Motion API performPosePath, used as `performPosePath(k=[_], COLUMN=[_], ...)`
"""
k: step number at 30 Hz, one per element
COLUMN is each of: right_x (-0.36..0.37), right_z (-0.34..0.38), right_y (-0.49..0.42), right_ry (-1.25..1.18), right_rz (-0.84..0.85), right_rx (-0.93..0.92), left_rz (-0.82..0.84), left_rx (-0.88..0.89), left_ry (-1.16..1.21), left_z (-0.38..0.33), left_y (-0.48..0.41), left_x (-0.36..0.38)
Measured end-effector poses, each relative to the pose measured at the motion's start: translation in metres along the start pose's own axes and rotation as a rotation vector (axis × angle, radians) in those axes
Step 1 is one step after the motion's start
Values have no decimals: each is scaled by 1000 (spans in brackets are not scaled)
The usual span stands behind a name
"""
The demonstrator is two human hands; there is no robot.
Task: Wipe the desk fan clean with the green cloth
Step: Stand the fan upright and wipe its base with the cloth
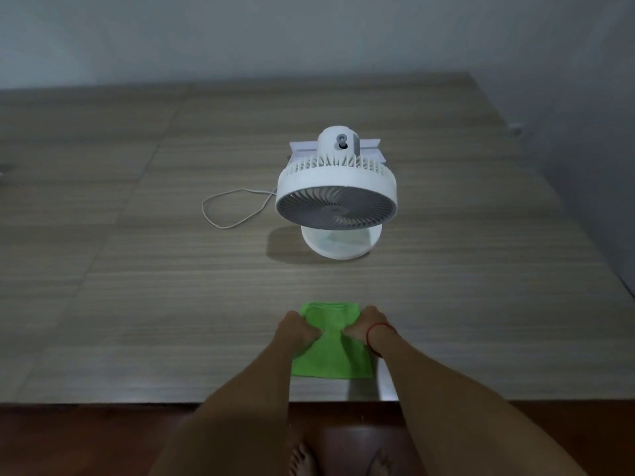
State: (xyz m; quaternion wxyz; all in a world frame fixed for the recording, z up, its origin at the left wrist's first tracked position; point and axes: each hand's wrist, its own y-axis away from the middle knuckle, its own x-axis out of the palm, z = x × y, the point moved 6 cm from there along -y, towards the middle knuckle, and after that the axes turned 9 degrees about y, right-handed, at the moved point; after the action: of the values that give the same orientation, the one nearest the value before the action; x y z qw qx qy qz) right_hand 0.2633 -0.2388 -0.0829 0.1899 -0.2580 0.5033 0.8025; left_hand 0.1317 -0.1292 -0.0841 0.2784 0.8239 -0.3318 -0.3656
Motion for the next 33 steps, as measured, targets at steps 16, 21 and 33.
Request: performPosePath(k=[16,21,33], right_x=[-62,-58,-110], right_z=[4,5,34], right_y=[-41,-42,-141], right_ry=[-106,72,-298], right_rz=[-338,-576,-775], right_rx=[-107,-178,-290], left_rz=[-180,-346,-409], left_rx=[297,414,778], left_ry=[170,34,170], left_z=[-49,-44,-119], left_y=[-23,-41,-112], left_x=[-8,-28,-26])
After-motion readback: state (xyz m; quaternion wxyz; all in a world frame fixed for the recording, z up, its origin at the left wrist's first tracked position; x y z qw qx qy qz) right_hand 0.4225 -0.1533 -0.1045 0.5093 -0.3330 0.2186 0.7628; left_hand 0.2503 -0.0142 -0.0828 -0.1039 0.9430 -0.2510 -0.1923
